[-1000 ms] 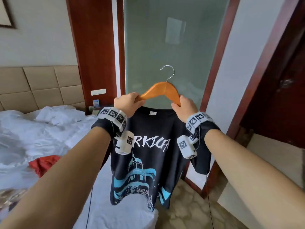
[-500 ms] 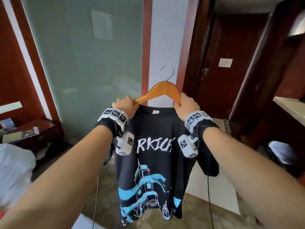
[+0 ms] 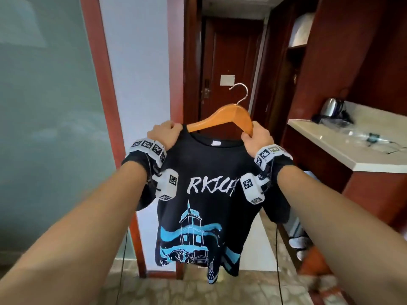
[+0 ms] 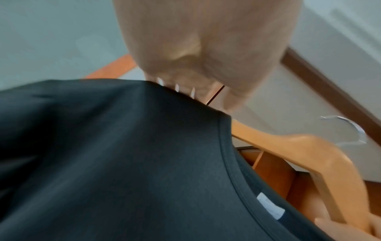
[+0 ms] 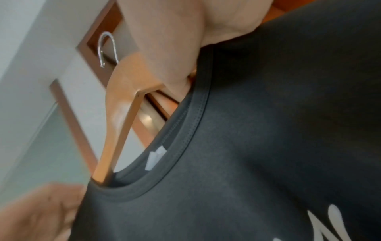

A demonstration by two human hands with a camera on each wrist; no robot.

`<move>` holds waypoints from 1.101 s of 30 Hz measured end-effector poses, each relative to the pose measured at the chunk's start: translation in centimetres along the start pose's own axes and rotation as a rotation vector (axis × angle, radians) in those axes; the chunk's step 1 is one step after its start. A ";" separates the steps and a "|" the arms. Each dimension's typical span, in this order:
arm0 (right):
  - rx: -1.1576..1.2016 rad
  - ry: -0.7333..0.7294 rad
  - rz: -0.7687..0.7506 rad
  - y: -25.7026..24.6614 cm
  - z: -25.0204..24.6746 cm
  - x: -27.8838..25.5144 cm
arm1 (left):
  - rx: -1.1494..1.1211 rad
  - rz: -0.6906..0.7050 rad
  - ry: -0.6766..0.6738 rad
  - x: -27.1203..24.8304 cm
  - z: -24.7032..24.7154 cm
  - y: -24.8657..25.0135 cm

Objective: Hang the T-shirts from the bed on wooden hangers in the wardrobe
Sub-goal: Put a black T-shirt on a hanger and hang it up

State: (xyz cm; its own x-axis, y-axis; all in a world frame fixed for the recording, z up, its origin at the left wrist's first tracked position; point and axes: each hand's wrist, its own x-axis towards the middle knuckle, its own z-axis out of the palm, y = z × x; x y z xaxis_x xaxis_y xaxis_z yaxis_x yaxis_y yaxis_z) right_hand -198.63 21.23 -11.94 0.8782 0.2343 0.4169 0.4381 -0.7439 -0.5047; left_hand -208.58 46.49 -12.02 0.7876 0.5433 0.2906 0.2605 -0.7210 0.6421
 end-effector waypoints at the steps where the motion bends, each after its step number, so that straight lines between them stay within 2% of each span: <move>1: 0.002 0.013 0.031 0.7 0.2 0.6 | -0.029 -0.037 0.021 0.9 0.9 -0.3; 4: -0.039 0.042 0.123 3.3 1.0 3.3 | -0.177 -0.089 0.023 4.5 4.9 -0.6; 6: -0.077 0.055 0.171 5.3 1.5 5.1 | -0.211 -0.074 0.005 6.5 7.5 -0.3; 9: -0.130 0.080 0.210 8.4 2.1 8.0 | -0.210 -0.022 -0.022 9.0 10.9 0.9; 13: -0.146 0.079 0.249 13.0 2.3 12.1 | -0.169 -0.029 -0.001 12.2 15.6 3.9; 21: -0.132 0.133 0.172 22.1 1.1 23.3 | -0.003 0.055 0.207 20.8 24.4 12.2; 25: -0.247 0.095 0.135 25.9 0.5 29.0 | -0.017 0.063 0.257 25.2 28.0 15.7; 30: -0.167 0.048 0.173 29.2 1.3 33.8 | -0.030 0.011 0.145 29.1 32.4 19.6; 33: -0.121 0.043 0.190 31.2 1.8 36.8 | -0.051 0.036 0.104 32.0 35.0 21.3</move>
State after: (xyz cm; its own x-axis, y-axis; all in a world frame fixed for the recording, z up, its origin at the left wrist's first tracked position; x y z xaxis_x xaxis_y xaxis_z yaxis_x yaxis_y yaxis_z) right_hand -152.31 7.82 -13.70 0.9328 0.0575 0.3558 0.2366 -0.8425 -0.4839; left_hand -158.28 33.43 -13.90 0.7333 0.5609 0.3843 0.2025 -0.7197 0.6641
